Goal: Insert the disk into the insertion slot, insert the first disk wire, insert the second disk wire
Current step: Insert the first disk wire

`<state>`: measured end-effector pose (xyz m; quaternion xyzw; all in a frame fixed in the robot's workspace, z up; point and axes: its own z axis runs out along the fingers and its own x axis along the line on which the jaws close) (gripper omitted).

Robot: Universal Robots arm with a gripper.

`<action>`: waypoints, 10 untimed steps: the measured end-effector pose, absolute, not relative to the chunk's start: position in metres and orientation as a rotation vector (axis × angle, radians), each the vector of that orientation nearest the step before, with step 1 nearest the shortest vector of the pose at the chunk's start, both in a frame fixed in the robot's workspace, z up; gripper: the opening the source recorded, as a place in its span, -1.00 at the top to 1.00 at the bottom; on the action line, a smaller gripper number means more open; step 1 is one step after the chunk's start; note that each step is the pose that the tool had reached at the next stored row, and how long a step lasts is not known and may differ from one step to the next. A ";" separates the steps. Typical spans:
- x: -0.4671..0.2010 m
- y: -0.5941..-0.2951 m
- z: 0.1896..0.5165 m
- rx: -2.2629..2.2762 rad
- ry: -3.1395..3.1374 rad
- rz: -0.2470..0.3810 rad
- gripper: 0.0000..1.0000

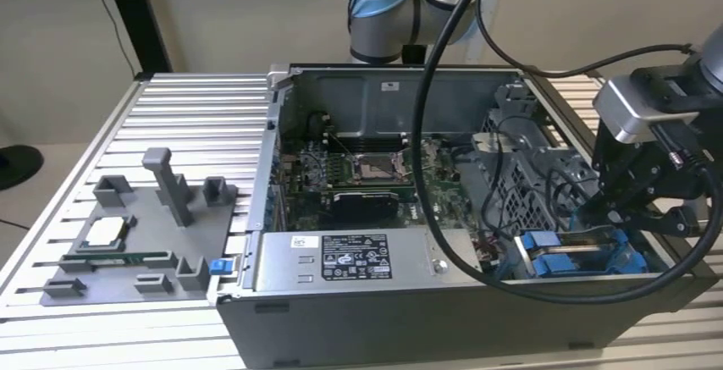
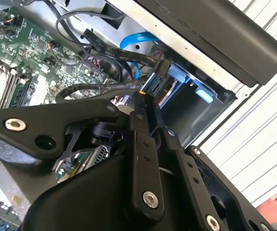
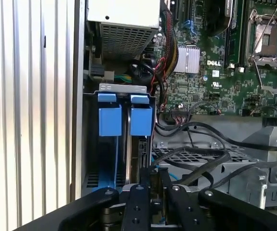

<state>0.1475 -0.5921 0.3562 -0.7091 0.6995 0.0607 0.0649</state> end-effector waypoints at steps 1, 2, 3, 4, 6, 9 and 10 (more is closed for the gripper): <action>0.147 -0.592 0.356 -2.142 2.113 0.180 1.00; 0.147 -0.592 0.356 -2.145 2.116 0.174 1.00; 0.147 -0.592 0.356 -2.149 2.120 0.167 1.00; 0.147 -0.592 0.356 -2.154 2.125 0.158 1.00; 0.147 -0.592 0.356 -2.166 2.136 0.135 1.00; 0.147 -0.591 0.356 -2.174 2.144 0.108 1.00; 0.147 -0.591 0.356 -2.173 2.143 0.104 1.00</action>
